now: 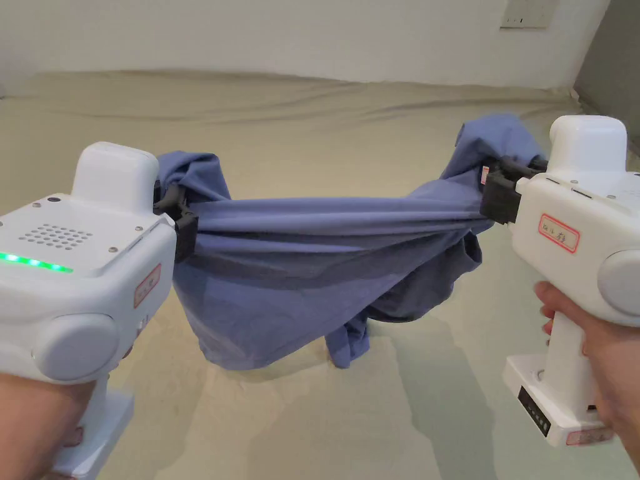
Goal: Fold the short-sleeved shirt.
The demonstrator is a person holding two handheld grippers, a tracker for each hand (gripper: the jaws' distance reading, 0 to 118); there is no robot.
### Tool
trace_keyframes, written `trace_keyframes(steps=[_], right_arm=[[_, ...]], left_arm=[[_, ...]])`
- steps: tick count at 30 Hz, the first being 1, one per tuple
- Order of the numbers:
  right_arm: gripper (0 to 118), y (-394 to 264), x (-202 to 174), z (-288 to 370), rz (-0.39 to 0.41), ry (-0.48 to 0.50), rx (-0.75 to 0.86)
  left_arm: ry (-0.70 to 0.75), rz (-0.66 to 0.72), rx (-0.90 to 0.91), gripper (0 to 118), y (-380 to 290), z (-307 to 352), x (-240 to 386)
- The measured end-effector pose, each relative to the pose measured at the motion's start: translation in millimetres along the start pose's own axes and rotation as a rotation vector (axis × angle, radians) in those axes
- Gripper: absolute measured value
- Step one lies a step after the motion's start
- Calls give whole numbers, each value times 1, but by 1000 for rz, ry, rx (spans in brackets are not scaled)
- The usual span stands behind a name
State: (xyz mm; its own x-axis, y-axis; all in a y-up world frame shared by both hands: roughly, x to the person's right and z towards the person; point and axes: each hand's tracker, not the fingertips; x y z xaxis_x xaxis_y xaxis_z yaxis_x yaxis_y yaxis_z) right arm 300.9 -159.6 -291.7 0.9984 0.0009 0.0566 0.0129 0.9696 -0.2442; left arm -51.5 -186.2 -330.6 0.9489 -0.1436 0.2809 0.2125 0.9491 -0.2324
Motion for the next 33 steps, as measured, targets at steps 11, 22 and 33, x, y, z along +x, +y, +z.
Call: trace_keyframes(steps=[11, 22, 33], right_arm=[[10, 72, -25, 26, 87, -21, 173], [10, 127, -37, -35, 183, -66, 243], [10, 152, -32, -145, 197, -137, 244]], left_arm=[[38, -88, 121, 8, 70, 18, -26], [10, -80, 127, 8, 126, -43, -56], [18, -74, 92, 8, 164, -169, -66]])
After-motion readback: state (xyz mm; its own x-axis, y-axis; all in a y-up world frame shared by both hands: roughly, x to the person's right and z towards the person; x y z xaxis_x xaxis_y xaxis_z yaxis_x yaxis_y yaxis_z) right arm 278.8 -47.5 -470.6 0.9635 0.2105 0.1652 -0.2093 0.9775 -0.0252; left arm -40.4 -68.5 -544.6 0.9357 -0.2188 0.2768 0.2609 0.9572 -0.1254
